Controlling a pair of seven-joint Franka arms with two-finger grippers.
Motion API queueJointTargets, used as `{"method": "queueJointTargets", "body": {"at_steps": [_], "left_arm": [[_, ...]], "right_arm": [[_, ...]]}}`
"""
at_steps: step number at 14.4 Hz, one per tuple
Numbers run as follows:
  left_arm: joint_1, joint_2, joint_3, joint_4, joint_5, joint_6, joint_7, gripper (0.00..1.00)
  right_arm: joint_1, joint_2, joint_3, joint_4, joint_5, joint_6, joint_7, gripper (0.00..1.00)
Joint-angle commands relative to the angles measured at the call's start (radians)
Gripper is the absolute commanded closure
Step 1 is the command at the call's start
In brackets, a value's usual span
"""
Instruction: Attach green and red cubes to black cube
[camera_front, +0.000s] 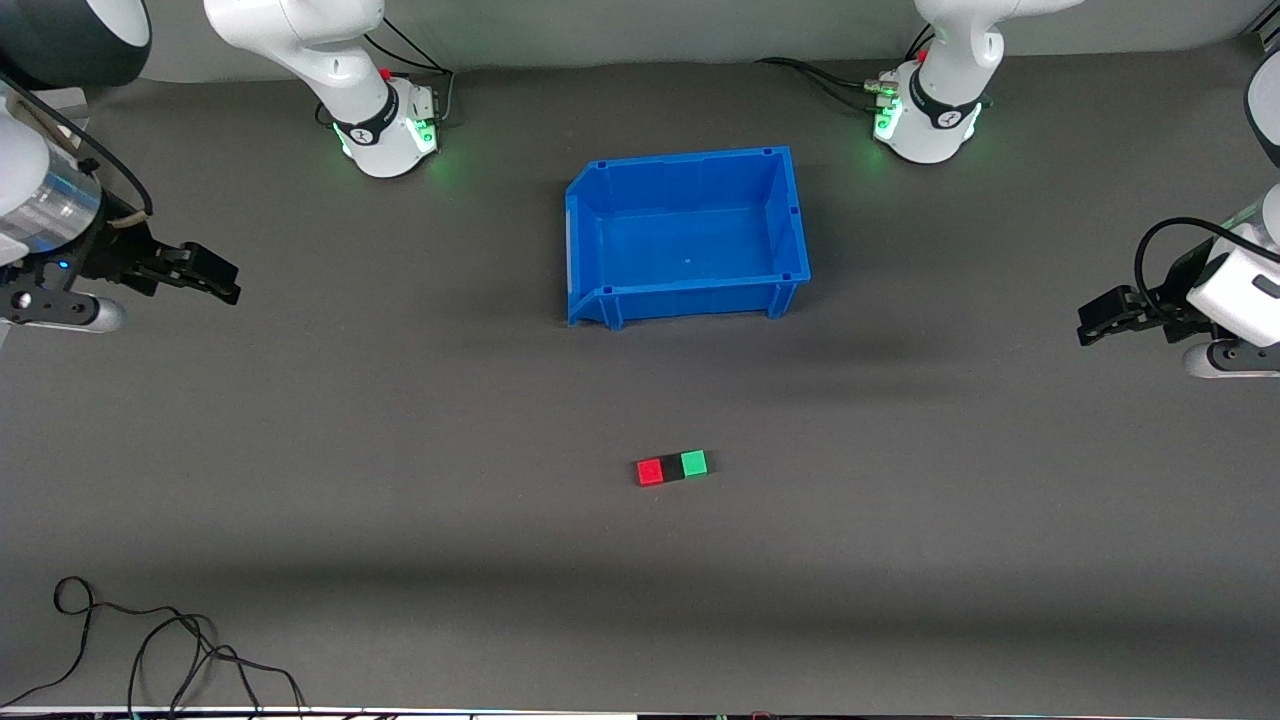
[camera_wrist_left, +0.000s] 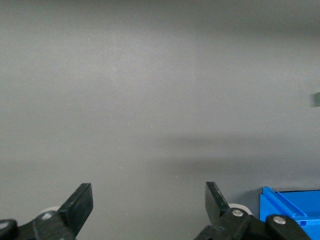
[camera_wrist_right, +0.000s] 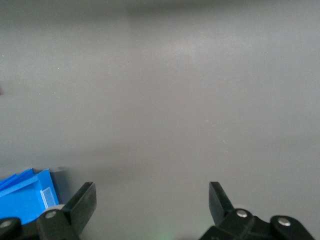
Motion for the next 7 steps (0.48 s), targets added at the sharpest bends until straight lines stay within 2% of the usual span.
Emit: {"method": "queueJointTargets", "body": {"at_steps": [1, 7], "left_arm": [[0.001, 0.003, 0.005, 0.015, -0.015, -0.011, 0.019, 0.0], [-0.002, 0.006, 0.005, 0.013, -0.015, -0.004, 0.016, 0.0]], "right_arm": [[0.006, 0.014, -0.001, 0.024, -0.008, -0.013, -0.02, 0.0], [0.006, 0.014, 0.002, 0.02, -0.007, -0.007, -0.02, 0.0]]}}
